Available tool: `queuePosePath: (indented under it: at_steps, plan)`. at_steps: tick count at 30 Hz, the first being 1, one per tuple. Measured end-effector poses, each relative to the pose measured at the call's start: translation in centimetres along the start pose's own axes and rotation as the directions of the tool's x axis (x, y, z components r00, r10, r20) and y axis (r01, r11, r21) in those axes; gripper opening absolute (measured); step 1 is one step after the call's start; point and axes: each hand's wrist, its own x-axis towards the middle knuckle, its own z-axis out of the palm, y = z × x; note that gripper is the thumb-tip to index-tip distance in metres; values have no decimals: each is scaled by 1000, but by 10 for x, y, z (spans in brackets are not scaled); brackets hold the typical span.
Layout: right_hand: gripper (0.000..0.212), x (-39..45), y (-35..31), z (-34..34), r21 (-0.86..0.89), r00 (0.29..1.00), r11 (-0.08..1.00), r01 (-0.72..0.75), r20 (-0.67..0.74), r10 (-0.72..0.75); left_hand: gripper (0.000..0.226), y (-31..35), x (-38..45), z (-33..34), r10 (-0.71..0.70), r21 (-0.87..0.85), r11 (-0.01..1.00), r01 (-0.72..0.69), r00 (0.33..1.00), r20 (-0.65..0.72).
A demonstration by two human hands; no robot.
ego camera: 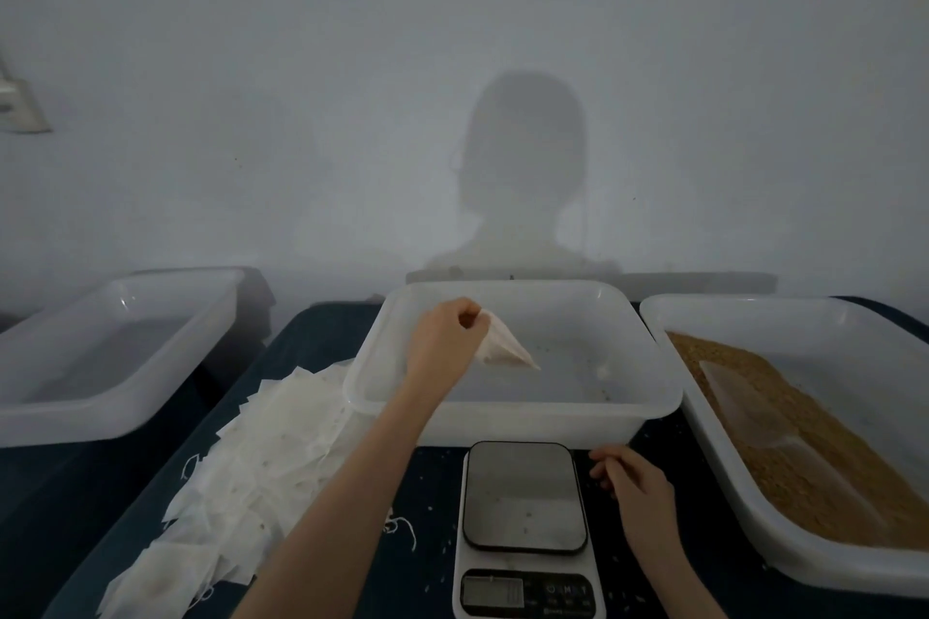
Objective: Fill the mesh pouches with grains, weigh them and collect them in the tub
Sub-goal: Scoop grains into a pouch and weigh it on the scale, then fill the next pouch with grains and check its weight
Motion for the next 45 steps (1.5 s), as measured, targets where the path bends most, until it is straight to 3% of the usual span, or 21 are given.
queuePosePath:
  at_steps: [5, 10, 12, 15, 17, 19, 21, 23, 26, 28, 31, 35, 40, 42, 45]
  plan:
    - [32, 2, 1, 0, 12, 1000, 1000, -18, 13, 18, 22, -30, -2, 22, -154, 334, 940, 64, 956, 248]
    - [32, 2, 3, 1, -1, 1000, 1000, -11, 3, 11, 20, -42, 3, 23, -321, 307, 930, 202, 852, 413]
    - [33, 3, 3, 1, -4, 1000, 1000, -3, -2, 3, 22, -40, 4, 17, -324, 275, 936, 220, 847, 422]
    - [34, 4, 3, 1, -2, 1000, 1000, 0, -2, 0, 24, -45, 0, -5, -277, 244, 947, 211, 919, 281]
    - [34, 3, 1, 1, -15, 1000, 1000, 16, 7, -15, 25, -57, -10, -26, -236, 281, 935, 215, 971, 43]
    - [35, 1, -1, 1, -26, 999, 999, 37, 11, -37, 30, -74, -25, -50, -186, 284, 924, 258, 949, -256]
    - [36, -1, -6, 2, -32, 998, 997, 66, 19, -66, 27, -97, -42, -73, -154, 262, 921, 290, 885, -440]
    - [36, -4, -12, 5, -45, 996, 995, 88, 33, -87, 9, -126, -57, -85, -155, 275, 915, 295, 887, -435]
    - [35, -9, -24, 11, -48, 990, 989, 140, 39, -138, 27, -161, -73, -86, -228, 458, 844, 278, 960, -163]
    - [35, -13, -37, 17, -20, 981, 982, 189, 49, -188, 25, -171, -78, -82, -218, 534, 815, 227, 972, -81]
    - [33, -21, -60, 28, 63, 969, 977, 206, 123, -212, 28, -174, -79, -81, -207, 515, 820, 250, 968, -140]
    - [33, -36, -89, 43, 62, 926, 980, 190, 322, -200, 32, -159, -82, -88, -209, 477, 832, 282, 957, -201]
    - [30, -63, -118, 68, 2, 830, 969, 249, 515, -214, 31, -117, -98, -100, -135, 303, 904, 302, 874, -467]
    - [27, -68, -129, 77, 19, 802, 969, 248, 558, -216, 29, -99, -107, -99, -135, 255, 928, 272, 883, -449]
    - [22, -68, -145, 90, 86, 814, 977, 197, 541, -212, 24, -72, -116, -84, -87, 194, 968, 159, 939, -333]
